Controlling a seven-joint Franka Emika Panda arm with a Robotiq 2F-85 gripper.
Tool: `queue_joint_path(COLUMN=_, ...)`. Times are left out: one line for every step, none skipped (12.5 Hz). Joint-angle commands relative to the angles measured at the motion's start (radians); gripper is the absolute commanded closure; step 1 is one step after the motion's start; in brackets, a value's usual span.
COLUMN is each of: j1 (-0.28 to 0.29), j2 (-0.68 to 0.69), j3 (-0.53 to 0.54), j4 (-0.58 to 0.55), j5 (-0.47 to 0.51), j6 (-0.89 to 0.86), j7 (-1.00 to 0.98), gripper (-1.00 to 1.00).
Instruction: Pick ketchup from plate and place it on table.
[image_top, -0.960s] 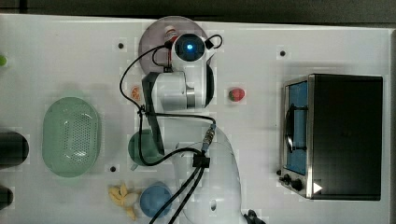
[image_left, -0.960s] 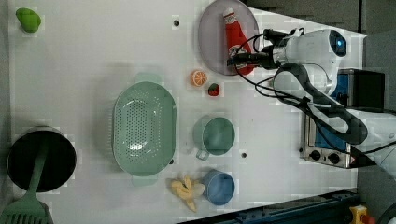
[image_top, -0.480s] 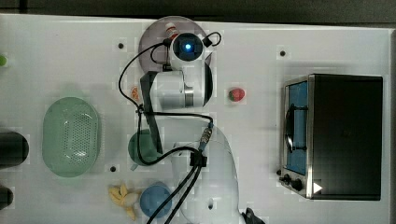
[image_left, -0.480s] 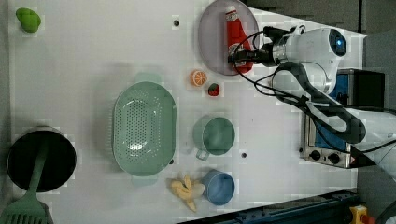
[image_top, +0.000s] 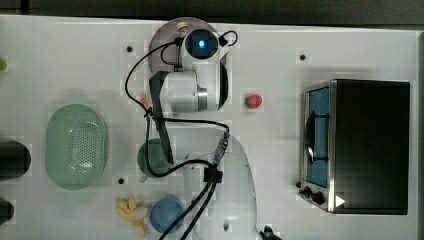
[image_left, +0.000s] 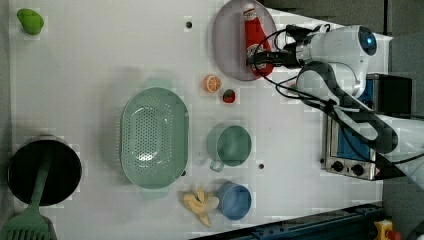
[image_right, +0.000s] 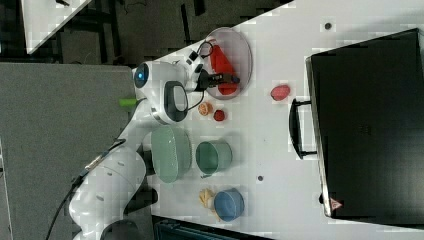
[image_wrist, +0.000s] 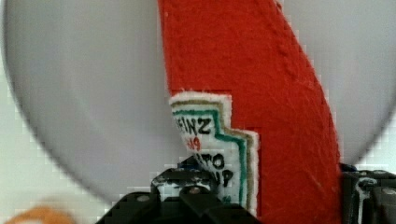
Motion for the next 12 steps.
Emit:
queue_joint_path(j1=-0.023, j2=-0.147, j3=0.001, j4=0.088, j5=0.019, j6=-0.130, j7=-0.005, gripper=-0.26)
queue_joint_path(j1=-0.029, j2=-0.171, j3=0.001, j4=0.102, j5=0.023, j6=-0.182, j7=0.003, gripper=-0.26)
queue_joint_path(j1=-0.037, j2=-0.200, j3=0.000, j4=0.105, j5=0.031, j6=-0.225, j7=0.025, gripper=-0.27)
queue_joint_path(j1=-0.049, j2=-0.232, j3=0.000, j4=0.105, j5=0.051, j6=-0.270, j7=0.051, gripper=-0.26)
queue_joint_path(j1=-0.062, j2=-0.264, j3=0.000, j4=0.104, j5=0.080, j6=-0.316, j7=0.069, gripper=-0.27)
queue_joint_path(j1=-0.076, j2=-0.296, j3=0.000, j4=0.102, j5=0.100, j6=-0.360, j7=0.081, gripper=-0.26)
queue_joint_path(j1=-0.088, j2=-0.332, j3=-0.002, j4=0.094, j5=0.102, j6=-0.397, j7=0.093, gripper=-0.27)
queue_joint_path(j1=-0.099, j2=-0.370, j3=-0.004, j4=0.081, j5=0.102, j6=-0.430, j7=0.097, gripper=-0.26)
queue_joint_path(j1=-0.105, j2=-0.410, j3=-0.010, j4=0.058, j5=0.102, j6=-0.466, j7=0.097, gripper=-0.27)
queue_joint_path(j1=-0.109, j2=-0.451, j3=-0.015, j4=0.022, j5=0.102, j6=-0.496, j7=0.102, gripper=-0.27)
queue_joint_path(j1=-0.114, j2=-0.494, j3=-0.019, j4=-0.026, j5=0.102, j6=-0.512, j7=0.115, gripper=-0.26)
queue_joint_path(j1=-0.114, j2=-0.535, j3=-0.025, j4=-0.080, j5=0.102, j6=-0.509, j7=0.139, gripper=-0.27)
